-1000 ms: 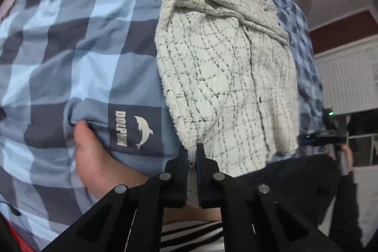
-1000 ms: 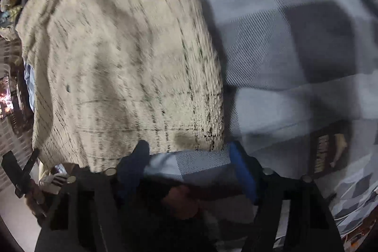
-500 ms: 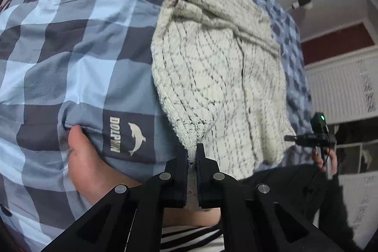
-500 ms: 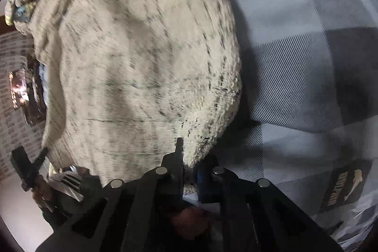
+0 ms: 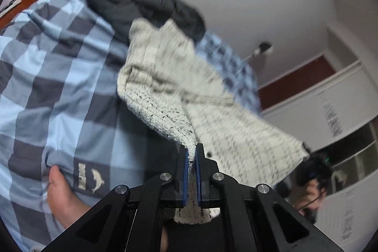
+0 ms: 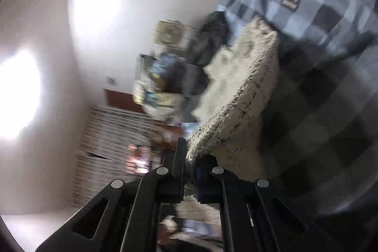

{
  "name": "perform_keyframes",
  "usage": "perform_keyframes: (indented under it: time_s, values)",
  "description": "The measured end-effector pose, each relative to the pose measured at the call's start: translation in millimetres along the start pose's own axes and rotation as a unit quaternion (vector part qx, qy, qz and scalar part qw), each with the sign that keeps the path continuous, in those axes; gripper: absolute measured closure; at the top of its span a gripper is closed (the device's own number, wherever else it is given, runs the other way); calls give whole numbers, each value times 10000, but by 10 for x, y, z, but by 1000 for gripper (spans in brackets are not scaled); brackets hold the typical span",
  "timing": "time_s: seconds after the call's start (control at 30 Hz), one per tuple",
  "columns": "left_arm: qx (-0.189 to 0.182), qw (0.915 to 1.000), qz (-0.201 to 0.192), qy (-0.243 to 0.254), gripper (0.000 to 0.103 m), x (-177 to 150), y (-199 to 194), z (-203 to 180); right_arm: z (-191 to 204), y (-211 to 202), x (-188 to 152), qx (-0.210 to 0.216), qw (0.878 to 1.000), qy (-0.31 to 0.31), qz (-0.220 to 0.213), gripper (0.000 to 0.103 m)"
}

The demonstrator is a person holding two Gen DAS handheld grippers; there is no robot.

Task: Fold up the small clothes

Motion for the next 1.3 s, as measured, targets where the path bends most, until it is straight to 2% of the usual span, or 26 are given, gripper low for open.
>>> perform_keyframes:
  time_s: [0.13,0.23,0.4,0.53,0.63,0.73,0.83,0.87,0.9,0.93,0.97,1.07,1.1,1.13,1.17,1.2,1.23,1.27,1.3]
  values:
    - [-547,9976,-267,-323,98,118,-441,-59,214,-192,191,458,9979,85,-459,100]
    - [-688,9969,-255,-293,98,17,-712,-64,461,-478,253,687,9947,-111,-757,100]
    - [-1083,9922,-207,-586,98,-172,-1217,7,897,-891,88,817,9910,-651,-836,100]
    - [-1451,9856,-286,-826,98,-509,-1632,66,990,-1209,-179,1021,9885,-674,-886,100]
    - [-1120,9898,8,-879,98,-627,-1604,88,1054,-1451,-461,938,9896,-753,-789,100]
    - [-900,9919,343,-829,98,-584,-1341,-2,944,-1380,-572,857,9938,-485,-520,100]
    - [-816,9921,597,-749,98,-431,-1057,-102,737,-1033,-425,161,9994,-272,-143,100]
    - [-676,9938,609,-643,98,-278,-931,-143,653,-884,-349,-149,9997,-151,136,100]
    - [-504,9956,543,-578,98,-91,-817,-170,554,-721,-184,-353,9990,57,263,100]
    - [-354,9967,476,-552,98,127,-691,-179,501,-629,-20,-372,9989,130,258,100]
    - [-197,9969,337,-684,98,494,-494,-151,454,-524,204,-348,9990,120,265,100]
    - [-8,9948,23,-1022,97,1384,10,-3,4,-183,1212,-667,9963,534,-93,96]
    - [144,9956,-25,-926,97,1656,202,76,-125,-148,1425,-678,9952,675,-182,94]
    - [422,9940,-97,-1001,96,1829,324,186,-356,-38,1712,-771,9921,925,-350,82]
    - [965,9874,-160,-1240,96,1981,451,364,-669,139,1980,-879,9868,1249,-538,62]
    - [1197,9846,-133,-1266,96,2023,502,428,-822,204,2040,-1006,9827,1434,-605,51]
    - [1418,9821,-255,-1211,96,2061,511,467,-1031,289,2058,-1471,9742,1633,-520,35]
    - [1494,9816,-434,-1110,96,2066,485,456,-1119,299,1988,-1869,9663,1707,-470,32]
    - [1539,9819,-583,-938,96,2040,454,419,-1069,290,1885,-2005,9656,1595,-453,28]
Point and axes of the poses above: each gripper's, at about its wrist camera, not at the fingertips, and y roughly the way its jaws point, z to its left, x to its top, the point moved 6 cm from there along y, roughly the way its jaws point, and after that the axes turned 12 degrees about -y, right-handed, at the moved point
